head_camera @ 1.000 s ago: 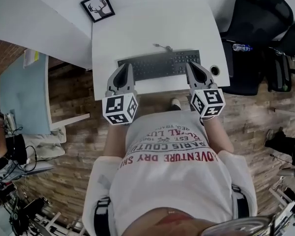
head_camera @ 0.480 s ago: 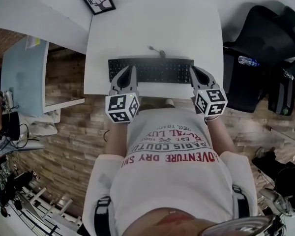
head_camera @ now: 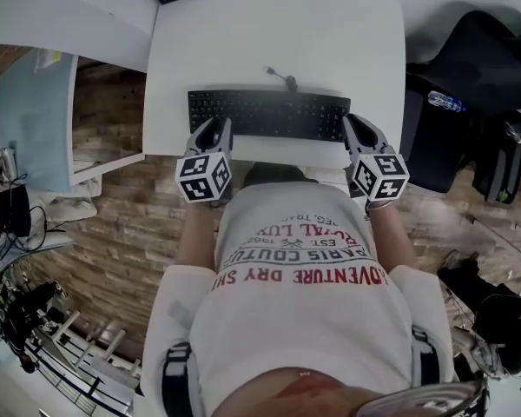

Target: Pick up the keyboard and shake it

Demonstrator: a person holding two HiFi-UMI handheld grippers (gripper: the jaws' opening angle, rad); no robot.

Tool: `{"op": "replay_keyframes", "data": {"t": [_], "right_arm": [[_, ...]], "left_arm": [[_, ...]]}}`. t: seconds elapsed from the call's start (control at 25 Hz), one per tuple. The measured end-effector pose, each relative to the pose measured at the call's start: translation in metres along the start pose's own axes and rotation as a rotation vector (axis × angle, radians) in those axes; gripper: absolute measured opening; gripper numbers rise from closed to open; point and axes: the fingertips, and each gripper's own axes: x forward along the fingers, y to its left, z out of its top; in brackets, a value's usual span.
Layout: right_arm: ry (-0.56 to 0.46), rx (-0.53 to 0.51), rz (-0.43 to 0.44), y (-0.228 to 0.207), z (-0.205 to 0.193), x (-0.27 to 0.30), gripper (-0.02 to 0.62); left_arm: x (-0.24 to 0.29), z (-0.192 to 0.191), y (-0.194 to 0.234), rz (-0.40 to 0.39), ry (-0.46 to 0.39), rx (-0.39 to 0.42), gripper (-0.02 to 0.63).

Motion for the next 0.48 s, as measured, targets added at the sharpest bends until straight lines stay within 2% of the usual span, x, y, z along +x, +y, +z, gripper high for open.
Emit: {"op": "replay_keyframes", "data": {"t": [0.08,0.16,0.36,0.48], "right_arm": [[0.031,0.009,-0.006,-0.008,-0.008,0.007,0.038],[0.078,0.012,0.001,-0.014,-0.018,0.018,0.182],[0.208,-0.007,-0.013,-0.042,-0.046,0.042,0.264],[0.283,0.035,-0.002,-0.058,-0.064,0.049,0.272]], "left_arm": [[0.008,-0.011,0.025,0.021,0.05,-0.028,0.204],[0.015,-0.017,0.052,0.044,0.086,-0.045,0.272],[0.038,-0.035,0.106,0.062,0.185,-0.059,0.339],[0.054,-0.045,0.118,0.03,0.262,-0.07,0.353]]}}
